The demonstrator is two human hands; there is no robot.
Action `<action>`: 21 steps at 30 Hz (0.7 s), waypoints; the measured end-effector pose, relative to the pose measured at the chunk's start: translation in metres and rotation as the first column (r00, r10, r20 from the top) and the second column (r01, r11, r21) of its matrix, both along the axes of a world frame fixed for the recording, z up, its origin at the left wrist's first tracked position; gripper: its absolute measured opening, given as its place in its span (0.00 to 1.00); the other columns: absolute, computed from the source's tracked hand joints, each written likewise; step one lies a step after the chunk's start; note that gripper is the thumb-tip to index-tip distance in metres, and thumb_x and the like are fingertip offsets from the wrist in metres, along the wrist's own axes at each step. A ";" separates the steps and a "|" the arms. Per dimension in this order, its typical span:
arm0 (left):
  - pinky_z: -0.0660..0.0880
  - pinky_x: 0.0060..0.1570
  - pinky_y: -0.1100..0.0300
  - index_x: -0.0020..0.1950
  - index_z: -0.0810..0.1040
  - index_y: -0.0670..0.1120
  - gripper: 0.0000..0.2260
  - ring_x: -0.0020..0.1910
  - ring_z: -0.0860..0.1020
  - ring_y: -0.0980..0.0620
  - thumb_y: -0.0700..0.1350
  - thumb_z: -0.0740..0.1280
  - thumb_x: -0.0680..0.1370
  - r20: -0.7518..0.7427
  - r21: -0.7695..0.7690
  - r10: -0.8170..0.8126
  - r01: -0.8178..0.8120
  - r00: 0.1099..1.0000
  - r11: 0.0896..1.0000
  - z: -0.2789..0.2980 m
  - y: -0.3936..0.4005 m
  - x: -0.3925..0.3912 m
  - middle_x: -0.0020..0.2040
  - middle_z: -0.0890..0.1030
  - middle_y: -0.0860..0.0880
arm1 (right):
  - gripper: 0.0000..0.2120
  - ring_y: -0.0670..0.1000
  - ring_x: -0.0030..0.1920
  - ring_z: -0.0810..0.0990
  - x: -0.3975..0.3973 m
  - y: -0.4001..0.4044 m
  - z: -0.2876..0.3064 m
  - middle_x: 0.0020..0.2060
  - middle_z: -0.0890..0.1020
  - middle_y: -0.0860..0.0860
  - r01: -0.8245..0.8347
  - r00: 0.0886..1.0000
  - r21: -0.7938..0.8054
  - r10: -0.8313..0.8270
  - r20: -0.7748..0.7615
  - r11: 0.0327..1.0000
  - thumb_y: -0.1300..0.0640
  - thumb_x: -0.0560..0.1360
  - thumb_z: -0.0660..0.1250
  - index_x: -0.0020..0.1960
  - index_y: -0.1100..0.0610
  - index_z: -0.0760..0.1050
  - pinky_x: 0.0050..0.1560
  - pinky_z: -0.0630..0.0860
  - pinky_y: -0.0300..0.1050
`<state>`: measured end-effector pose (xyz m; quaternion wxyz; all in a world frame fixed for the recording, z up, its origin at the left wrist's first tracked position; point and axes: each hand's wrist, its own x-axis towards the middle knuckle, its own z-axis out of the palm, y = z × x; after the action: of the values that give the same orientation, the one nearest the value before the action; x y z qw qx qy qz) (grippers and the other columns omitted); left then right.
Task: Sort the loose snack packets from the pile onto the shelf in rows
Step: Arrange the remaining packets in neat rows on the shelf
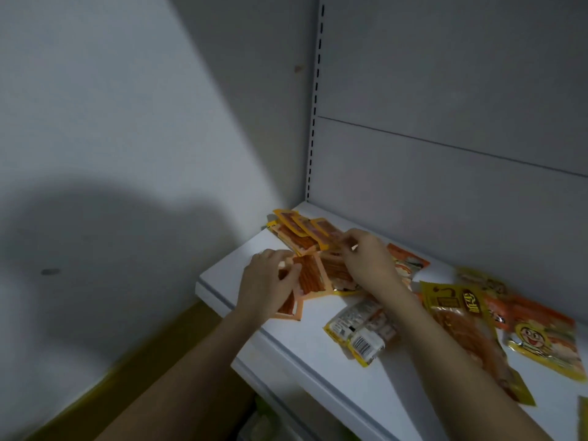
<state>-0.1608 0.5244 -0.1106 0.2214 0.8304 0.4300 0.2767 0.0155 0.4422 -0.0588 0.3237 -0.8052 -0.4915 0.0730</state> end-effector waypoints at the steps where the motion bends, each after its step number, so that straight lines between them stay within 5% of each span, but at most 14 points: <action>1: 0.70 0.57 0.55 0.64 0.79 0.49 0.14 0.60 0.74 0.48 0.52 0.66 0.81 0.096 -0.058 0.044 -0.039 0.994 0.998 0.005 0.007 0.004 0.60 0.79 0.49 | 0.08 0.54 0.46 0.79 0.003 0.007 -0.002 0.49 0.82 0.54 0.001 1.000 0.007 -0.001 0.000 1.000 0.59 0.78 0.62 0.53 0.55 0.79 0.39 0.70 0.45; 4: 0.72 0.52 0.55 0.66 0.77 0.46 0.16 0.56 0.77 0.48 0.53 0.66 0.81 0.203 -0.231 0.180 -0.131 0.962 0.964 0.021 0.033 0.020 0.59 0.79 0.47 | 0.11 0.58 0.55 0.77 0.009 0.030 -0.003 0.54 0.79 0.57 -0.048 0.998 -0.011 0.049 0.044 0.999 0.54 0.78 0.63 0.58 0.56 0.78 0.48 0.74 0.49; 9: 0.75 0.58 0.48 0.62 0.81 0.46 0.29 0.58 0.79 0.42 0.64 0.60 0.71 0.003 -0.259 0.140 -0.134 0.990 0.957 0.028 0.057 0.042 0.57 0.83 0.44 | 0.31 0.62 0.69 0.66 0.017 0.053 -0.003 0.69 0.67 0.56 -0.099 0.988 -0.321 0.130 0.077 0.942 0.40 0.76 0.65 0.75 0.49 0.63 0.66 0.69 0.58; 13: 0.75 0.58 0.48 0.62 0.80 0.47 0.30 0.58 0.77 0.44 0.63 0.65 0.66 0.001 -0.286 0.085 -0.082 0.996 0.955 0.022 0.069 0.051 0.56 0.79 0.48 | 0.27 0.62 0.63 0.72 0.022 0.055 -0.012 0.62 0.74 0.57 -0.086 0.986 -0.332 0.128 0.107 0.939 0.43 0.77 0.66 0.73 0.47 0.66 0.60 0.73 0.57; 16: 0.71 0.55 0.58 0.60 0.81 0.47 0.18 0.54 0.74 0.49 0.47 0.77 0.71 0.122 -0.303 -0.044 0.080 0.992 0.950 0.026 0.066 0.054 0.49 0.74 0.52 | 0.14 0.60 0.53 0.78 0.023 0.050 -0.009 0.53 0.80 0.57 0.001 0.993 -0.155 0.017 0.116 0.988 0.53 0.78 0.64 0.63 0.53 0.74 0.46 0.75 0.49; 21: 0.67 0.58 0.66 0.68 0.78 0.47 0.21 0.59 0.74 0.51 0.36 0.73 0.75 0.135 -0.240 -0.151 0.180 0.979 0.954 0.019 0.054 0.064 0.59 0.71 0.48 | 0.09 0.62 0.46 0.80 0.025 0.024 -0.003 0.44 0.83 0.59 0.152 0.979 0.083 -0.162 0.124 0.985 0.58 0.78 0.61 0.53 0.57 0.79 0.38 0.71 0.48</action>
<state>-0.0967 0.5786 -0.0912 0.3712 0.8115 0.3770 0.2480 0.0402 0.4658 -0.0618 0.3248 -0.8322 -0.4487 -0.0236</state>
